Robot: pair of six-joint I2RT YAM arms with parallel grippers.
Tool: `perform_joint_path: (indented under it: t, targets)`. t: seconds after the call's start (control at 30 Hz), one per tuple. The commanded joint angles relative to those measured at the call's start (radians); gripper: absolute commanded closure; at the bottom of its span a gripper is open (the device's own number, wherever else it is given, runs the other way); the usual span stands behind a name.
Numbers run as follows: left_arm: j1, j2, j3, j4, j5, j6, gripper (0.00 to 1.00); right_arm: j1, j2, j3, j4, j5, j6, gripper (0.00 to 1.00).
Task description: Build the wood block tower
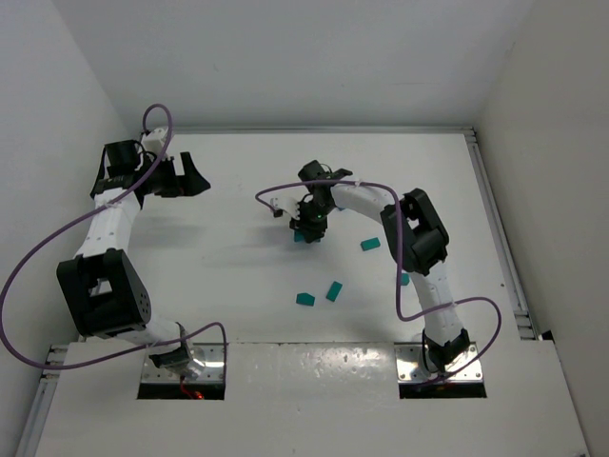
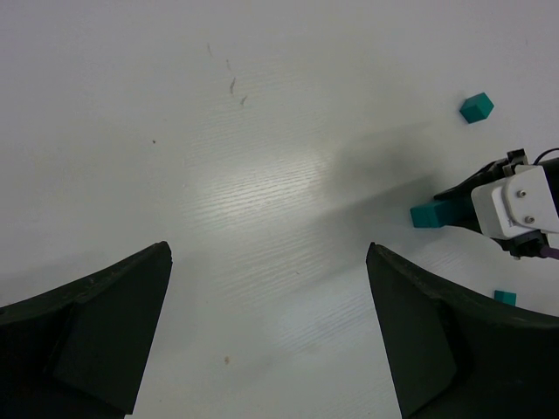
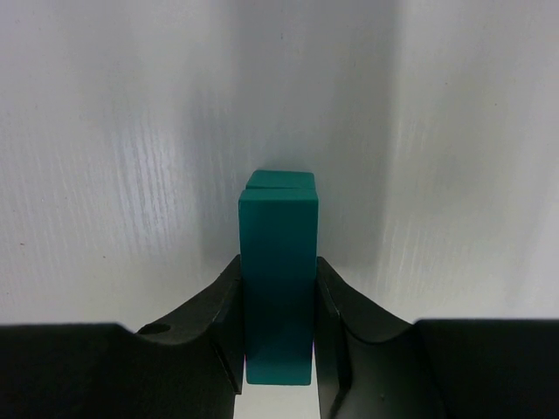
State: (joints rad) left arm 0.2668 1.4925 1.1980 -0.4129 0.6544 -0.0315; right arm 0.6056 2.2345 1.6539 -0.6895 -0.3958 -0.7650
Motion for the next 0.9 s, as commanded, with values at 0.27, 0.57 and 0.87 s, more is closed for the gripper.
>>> perform_joint_path:
  t: [0.27, 0.57, 0.87]
  targets:
    - [-0.011, -0.032, 0.008, 0.055, -0.045, -0.030, 0.00, 0.009, -0.088, -0.115, 0.126, 0.064, 0.186, 0.85]
    - [-0.011, -0.077, -0.047, 0.120, -0.157, -0.120, 0.00, 0.006, -0.220, -0.301, 0.235, 0.175, 0.548, 1.00]
    - [-0.011, -0.121, -0.110, 0.168, -0.272, -0.208, 0.00, 0.010, -0.236, -0.344, 0.315, 0.282, 0.798, 1.00]
